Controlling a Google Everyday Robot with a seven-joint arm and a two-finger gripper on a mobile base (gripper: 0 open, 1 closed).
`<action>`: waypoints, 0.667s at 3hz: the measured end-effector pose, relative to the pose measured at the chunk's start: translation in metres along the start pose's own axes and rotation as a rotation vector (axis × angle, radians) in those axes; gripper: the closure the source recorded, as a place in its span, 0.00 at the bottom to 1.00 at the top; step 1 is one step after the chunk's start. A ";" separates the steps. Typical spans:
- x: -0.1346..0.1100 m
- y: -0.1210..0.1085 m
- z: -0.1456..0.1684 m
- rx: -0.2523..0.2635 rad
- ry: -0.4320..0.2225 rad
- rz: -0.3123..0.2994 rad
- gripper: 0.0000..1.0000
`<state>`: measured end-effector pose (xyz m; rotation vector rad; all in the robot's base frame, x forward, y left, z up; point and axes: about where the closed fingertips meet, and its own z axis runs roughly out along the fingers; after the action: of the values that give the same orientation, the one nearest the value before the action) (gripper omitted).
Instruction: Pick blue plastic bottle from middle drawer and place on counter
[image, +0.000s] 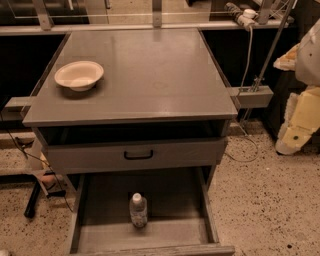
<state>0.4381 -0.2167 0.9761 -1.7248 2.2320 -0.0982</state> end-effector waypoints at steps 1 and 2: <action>0.000 0.000 0.000 0.000 0.000 0.000 0.00; -0.003 0.015 0.019 -0.033 -0.016 0.019 0.00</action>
Offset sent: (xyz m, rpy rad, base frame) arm -0.1018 0.1228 -0.2662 0.3631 0.4230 -0.0838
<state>0.4301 -0.2072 0.9551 -1.7152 2.2498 -0.0429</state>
